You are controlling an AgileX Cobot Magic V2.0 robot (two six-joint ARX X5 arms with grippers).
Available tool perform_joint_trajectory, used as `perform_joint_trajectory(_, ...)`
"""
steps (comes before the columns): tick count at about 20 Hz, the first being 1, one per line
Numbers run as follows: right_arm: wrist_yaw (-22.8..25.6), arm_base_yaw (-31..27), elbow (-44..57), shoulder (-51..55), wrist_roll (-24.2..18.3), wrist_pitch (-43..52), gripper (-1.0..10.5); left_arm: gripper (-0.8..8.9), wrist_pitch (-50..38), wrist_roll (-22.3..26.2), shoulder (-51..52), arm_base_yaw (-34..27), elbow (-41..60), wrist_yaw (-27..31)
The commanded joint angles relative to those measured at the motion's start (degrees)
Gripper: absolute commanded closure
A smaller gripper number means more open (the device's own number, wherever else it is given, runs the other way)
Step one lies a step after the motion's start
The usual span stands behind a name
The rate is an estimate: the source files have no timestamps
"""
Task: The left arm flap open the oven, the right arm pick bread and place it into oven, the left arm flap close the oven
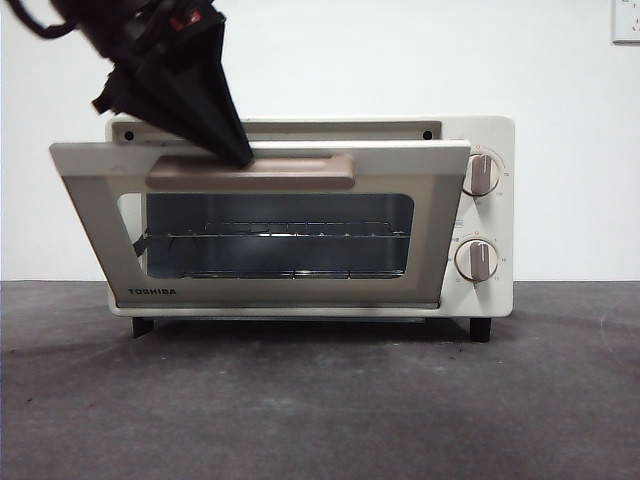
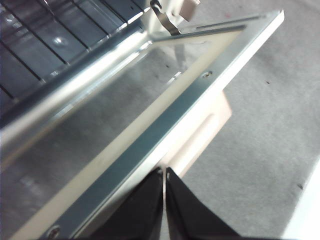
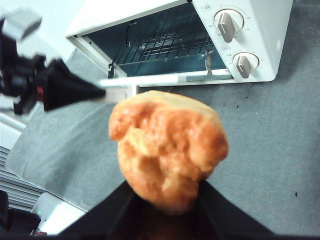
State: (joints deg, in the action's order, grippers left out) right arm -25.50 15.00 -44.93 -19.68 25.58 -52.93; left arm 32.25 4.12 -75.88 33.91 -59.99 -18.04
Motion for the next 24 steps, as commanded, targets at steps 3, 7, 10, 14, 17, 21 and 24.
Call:
perform_joint_trajectory(3,0.0,0.3,-0.9,-0.1,-1.9,0.6,8.4,7.98,-7.3,-6.3,3.4,1.2,8.6,5.0)
perform_joint_trajectory(7,0.0,0.3,-0.9,-0.1,-2.4,0.6,8.4,7.97,-9.2,-8.4,5.7,2.6,12.7,7.9)
perform_joint_trajectory(10,0.0,0.3,-0.9,-0.1,-2.5,0.6,8.4,7.98,-11.3,-9.9,5.9,3.4,15.3,8.2)
perform_joint_trajectory(14,0.0,0.3,-0.9,-0.1,-2.4,0.6,8.4,7.98,-11.6,-10.7,5.9,4.4,17.3,8.2)
perform_joint_trajectory(17,0.0,0.3,-0.9,-0.1,-2.4,0.6,8.4,7.98,-12.2,-11.1,5.9,4.4,19.1,8.2)
perform_joint_trajectory(21,0.0,0.3,-0.9,-0.1,-2.4,0.6,8.4,7.98,-12.5,-11.1,5.9,4.4,20.1,8.6)
perform_joint_trajectory(24,0.0,0.3,-0.9,-0.1,-2.4,0.6,8.4,7.98,-11.7,-11.1,5.9,4.5,20.1,8.6)
